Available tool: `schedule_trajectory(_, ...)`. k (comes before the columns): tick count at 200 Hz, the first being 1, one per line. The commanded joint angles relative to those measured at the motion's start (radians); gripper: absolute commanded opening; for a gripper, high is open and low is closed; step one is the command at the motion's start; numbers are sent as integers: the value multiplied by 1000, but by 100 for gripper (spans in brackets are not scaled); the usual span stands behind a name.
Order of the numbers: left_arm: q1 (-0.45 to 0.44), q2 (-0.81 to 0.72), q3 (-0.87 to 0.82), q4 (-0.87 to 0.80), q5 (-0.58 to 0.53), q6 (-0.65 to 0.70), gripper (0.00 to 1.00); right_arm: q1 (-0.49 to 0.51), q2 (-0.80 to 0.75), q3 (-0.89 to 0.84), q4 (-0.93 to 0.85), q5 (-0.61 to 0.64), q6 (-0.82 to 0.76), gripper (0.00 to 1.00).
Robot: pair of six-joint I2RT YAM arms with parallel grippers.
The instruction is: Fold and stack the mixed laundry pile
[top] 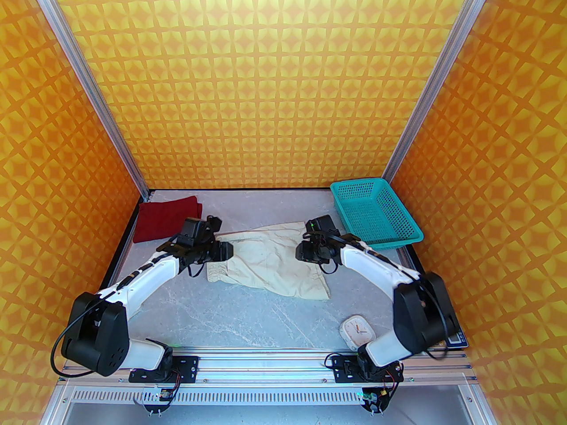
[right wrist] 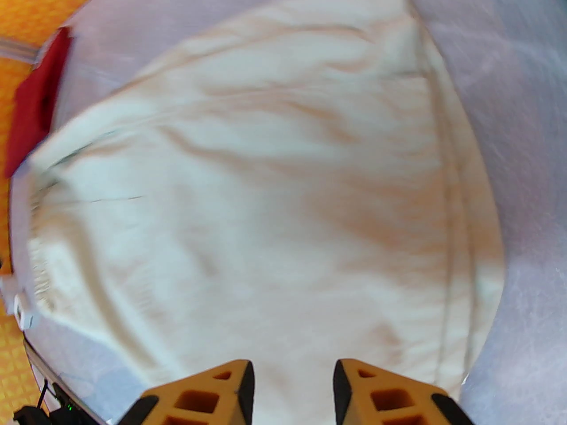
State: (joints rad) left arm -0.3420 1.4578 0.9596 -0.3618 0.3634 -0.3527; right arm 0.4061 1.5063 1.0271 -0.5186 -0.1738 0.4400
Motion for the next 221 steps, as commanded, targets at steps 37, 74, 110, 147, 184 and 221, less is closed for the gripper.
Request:
schedule_trajectory(37, -4, 175, -55, 84, 17, -40, 37, 56, -12, -179, -16, 24, 49, 37)
schedule_trajectory(74, 30, 222, -146, 146, 8, -46, 37, 49, -27, -202, -83, 211, -8, 38)
schedule_trajectory(110, 36, 131, -135, 88, 10, -48, 39, 40, -68, -141, -135, 198, -46, 39)
schedule_trajectory(147, 36, -75, -89, 3, 9, -38, 49, 40, -271, -142, -50, 76, -112, 50)
schedule_trajectory(184, 82, -155, -140, 11, 9, -27, 58, 36, -407, -201, 36, 129, -158, 59)
schedule_trajectory(221, 188, -186, -202, -2, 21, -33, 65, 36, -336, -136, -1, 34, -161, 59)
